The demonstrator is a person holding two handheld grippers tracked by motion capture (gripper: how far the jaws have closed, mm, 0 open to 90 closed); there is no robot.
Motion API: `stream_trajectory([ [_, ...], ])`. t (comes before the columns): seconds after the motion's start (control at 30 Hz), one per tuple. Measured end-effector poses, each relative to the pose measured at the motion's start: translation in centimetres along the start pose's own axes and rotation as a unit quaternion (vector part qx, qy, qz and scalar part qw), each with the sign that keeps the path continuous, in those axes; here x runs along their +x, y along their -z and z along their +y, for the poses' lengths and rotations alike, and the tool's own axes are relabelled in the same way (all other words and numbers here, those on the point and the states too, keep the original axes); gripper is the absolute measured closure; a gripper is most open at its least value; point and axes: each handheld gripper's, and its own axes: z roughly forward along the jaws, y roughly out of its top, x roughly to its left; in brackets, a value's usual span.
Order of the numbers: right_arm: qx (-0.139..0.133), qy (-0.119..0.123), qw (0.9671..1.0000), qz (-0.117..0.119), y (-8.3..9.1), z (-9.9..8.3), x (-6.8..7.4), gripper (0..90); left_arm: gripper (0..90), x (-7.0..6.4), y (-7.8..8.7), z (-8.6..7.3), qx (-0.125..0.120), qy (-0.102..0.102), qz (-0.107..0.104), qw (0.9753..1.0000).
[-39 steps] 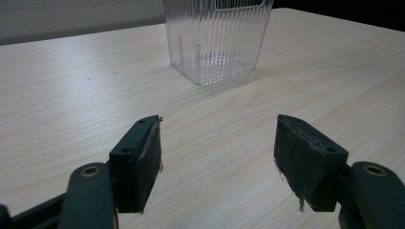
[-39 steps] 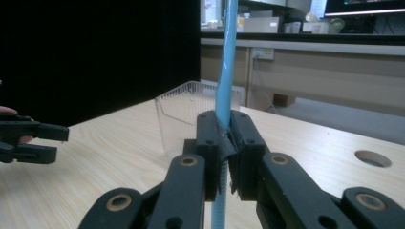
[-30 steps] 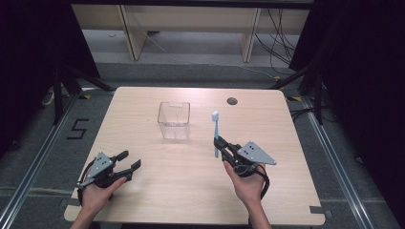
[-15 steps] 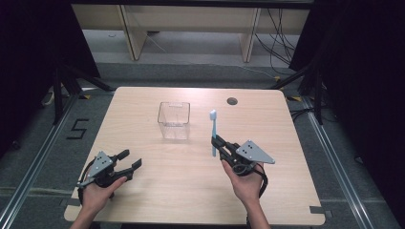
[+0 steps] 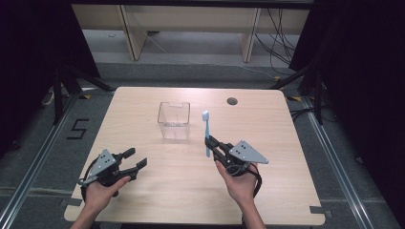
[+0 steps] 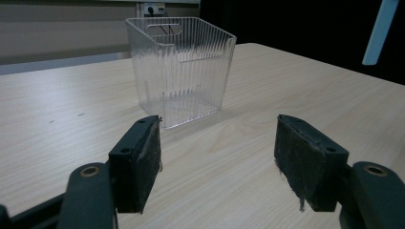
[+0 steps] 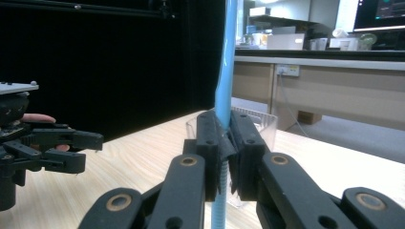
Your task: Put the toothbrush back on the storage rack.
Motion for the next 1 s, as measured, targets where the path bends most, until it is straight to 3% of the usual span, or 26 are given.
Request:
stream_trajectory([
  [0.03, 0.002, 0.001, 1.0, 0.006, -0.3, 0.0, 0.2, 83.9, 32.3, -0.3, -0.1, 0.4, 0.001, -0.008, -0.004, 1.0],
  [0.17, 0.005, 0.006, 0.9999, 0.01, -0.7, 0.0, 0.6, 83.9, 32.3, -0.7, -0.3, 1.0, -0.005, -0.007, -0.017, 0.9998],
  [0.23, 0.005, 0.007, 0.9999, 0.015, -1.0, -0.1, 0.6, 83.9, 32.4, -0.9, -0.6, 1.5, -0.01, 0.01, -0.035, 0.9993],
  [0.43, 0.01, 0.006, 0.9997, 0.022, -1.5, -0.2, 1.0, 83.9, 32.7, -1.4, -1.2, 2.7, -0.019, 0.009, -0.052, 0.9984],
  [0.5, 0.007, 0.012, 0.9996, 0.022, -1.7, -0.2, 1.1, 83.9, 32.8, -1.6, -1.6, 3.2, -0.032, 0.009, -0.065, 0.9974],
  [0.53, 0.015, 0.007, 0.9996, 0.024, -1.9, -0.3, 1.3, 83.9, 33.1, -1.7, -1.5, 3.6, -0.025, 0.007, -0.063, 0.9977],
  [0.87, 0.019, 0.012, 0.9994, 0.028, -2.6, -0.8, 1.8, 83.9, 35.0, -3.1, -3.0, 6.4, -0.042, 0.013, -0.103, 0.9938],
  [0.9, 0.017, 0.023, 0.9994, 0.02, -2.6, -0.8, 1.8, 83.8, 35.1, -3.2, -3.1, 6.6, -0.045, 0.014, -0.105, 0.9933],
  [0.93, 0.022, 0.012, 0.9994, 0.024, -2.6, -0.8, 2.0, 83.9, 35.1, -3.3, -3.2, 6.8, -0.047, 0.012, -0.109, 0.9929],
  [1.0, 0.018, 0.024, 0.9993, 0.022, -2.8, -0.9, 1.9, 83.9, 35.6, -3.5, -3.4, 7.3, -0.049, 0.008, -0.112, 0.9924],
])
